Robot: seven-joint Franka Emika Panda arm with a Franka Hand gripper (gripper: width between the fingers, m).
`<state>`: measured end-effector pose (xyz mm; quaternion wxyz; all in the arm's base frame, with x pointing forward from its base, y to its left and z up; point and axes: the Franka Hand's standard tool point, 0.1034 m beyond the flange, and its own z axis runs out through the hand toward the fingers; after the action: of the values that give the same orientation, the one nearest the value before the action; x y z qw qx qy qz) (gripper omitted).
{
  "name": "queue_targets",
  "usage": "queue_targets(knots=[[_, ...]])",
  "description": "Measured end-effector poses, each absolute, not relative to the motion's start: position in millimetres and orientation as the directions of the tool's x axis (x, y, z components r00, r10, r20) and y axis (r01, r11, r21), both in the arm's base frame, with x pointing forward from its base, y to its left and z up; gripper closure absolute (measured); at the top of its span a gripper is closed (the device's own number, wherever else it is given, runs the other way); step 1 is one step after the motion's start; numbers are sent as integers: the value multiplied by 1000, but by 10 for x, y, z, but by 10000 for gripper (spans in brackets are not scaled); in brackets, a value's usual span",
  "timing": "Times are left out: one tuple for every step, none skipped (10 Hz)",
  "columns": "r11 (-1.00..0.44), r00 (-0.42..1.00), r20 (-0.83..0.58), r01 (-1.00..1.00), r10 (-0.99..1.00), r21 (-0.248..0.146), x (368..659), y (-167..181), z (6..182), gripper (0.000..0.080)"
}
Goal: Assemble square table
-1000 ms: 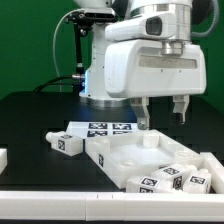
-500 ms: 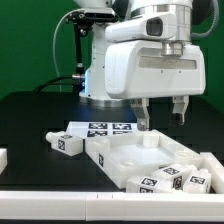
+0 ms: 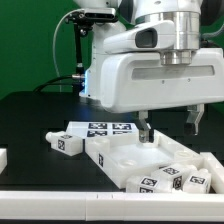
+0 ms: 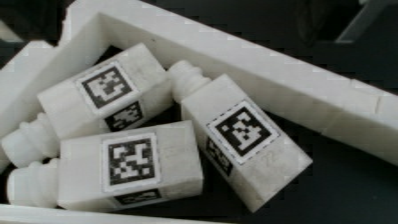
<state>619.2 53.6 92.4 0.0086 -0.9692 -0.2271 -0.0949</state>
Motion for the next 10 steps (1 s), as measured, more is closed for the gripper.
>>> queue_targets(knots=[[-897, 879, 188, 442, 439, 26, 6191, 537, 922, 150], [-901, 885, 176, 434, 430, 19, 6184, 508, 892, 150], [-923, 914, 138, 385, 382, 4, 6227, 387, 810, 150], [-953, 946, 121, 302, 300, -5, 6301, 299, 741, 150], [-969, 966, 88, 246, 243, -19, 6332, 236, 719, 150], [-978, 980, 22, 197, 196, -67, 6448, 140, 814, 150], [-978, 977, 79, 203, 199, -52, 6633, 143, 848, 150], [-977, 977, 69, 206, 202, -54, 6563, 170, 796, 150], [-978, 978, 64, 202, 199, -55, 6558, 146, 781, 150], [-981, 982, 44, 187, 185, -56, 6559, 67, 688, 150]])
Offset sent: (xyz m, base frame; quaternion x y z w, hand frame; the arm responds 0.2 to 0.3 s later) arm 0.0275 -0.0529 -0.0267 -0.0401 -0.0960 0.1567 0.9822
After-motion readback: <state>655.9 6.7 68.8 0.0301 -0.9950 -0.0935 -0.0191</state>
